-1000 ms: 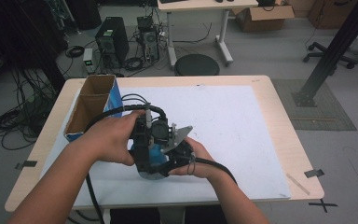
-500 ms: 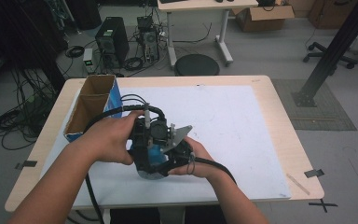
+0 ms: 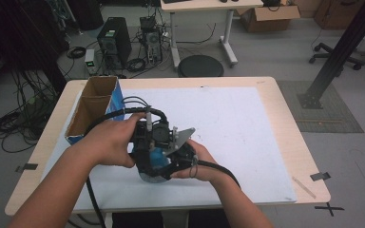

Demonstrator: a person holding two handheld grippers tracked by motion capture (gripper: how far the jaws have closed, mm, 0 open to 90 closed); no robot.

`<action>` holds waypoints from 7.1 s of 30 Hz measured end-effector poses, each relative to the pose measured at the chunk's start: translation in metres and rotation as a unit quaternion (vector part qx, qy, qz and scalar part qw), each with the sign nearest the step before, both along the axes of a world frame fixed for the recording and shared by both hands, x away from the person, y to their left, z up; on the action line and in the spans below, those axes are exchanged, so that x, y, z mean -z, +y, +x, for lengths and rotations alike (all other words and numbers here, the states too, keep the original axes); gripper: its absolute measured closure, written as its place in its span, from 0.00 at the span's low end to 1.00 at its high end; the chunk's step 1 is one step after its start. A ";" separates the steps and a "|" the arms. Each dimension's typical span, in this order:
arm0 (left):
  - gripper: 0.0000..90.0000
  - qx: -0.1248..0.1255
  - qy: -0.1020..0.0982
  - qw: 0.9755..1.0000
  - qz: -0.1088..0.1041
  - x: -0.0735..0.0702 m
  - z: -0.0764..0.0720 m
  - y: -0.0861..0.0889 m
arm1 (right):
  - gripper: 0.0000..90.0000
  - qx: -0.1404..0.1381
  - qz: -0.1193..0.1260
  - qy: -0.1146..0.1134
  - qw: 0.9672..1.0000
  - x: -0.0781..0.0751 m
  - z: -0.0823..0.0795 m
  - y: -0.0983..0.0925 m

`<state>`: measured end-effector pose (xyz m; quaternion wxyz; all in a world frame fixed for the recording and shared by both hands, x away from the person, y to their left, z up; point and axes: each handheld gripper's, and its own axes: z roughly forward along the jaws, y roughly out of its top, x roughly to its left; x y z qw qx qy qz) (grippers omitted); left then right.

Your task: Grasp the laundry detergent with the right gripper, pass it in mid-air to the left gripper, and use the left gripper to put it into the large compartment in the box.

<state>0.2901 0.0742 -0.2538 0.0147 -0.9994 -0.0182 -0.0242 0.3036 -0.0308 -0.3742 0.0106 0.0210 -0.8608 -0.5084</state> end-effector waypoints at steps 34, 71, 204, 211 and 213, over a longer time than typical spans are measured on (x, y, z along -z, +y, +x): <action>0.43 0.002 -0.014 1.000 0.011 -0.007 -0.003 -0.004 | 0.51 0.004 0.017 0.004 1.000 -0.002 -0.002 -0.002; 0.43 -0.047 -0.008 0.999 0.015 -0.024 0.009 -0.010 | 0.02 0.048 0.066 0.041 0.996 -0.013 0.010 -0.038; 0.42 -0.687 0.017 0.727 -0.003 -0.050 0.148 0.197 | 0.02 0.179 -0.119 0.028 0.976 -0.081 0.035 -0.200; 0.42 -0.686 0.023 0.727 0.001 -0.034 0.148 0.199 | 0.02 0.180 -0.119 0.031 0.976 -0.079 0.035 -0.199; 0.42 -0.686 0.022 0.727 0.002 -0.029 0.148 0.199 | 0.02 0.179 -0.118 0.031 0.976 -0.079 0.035 -0.199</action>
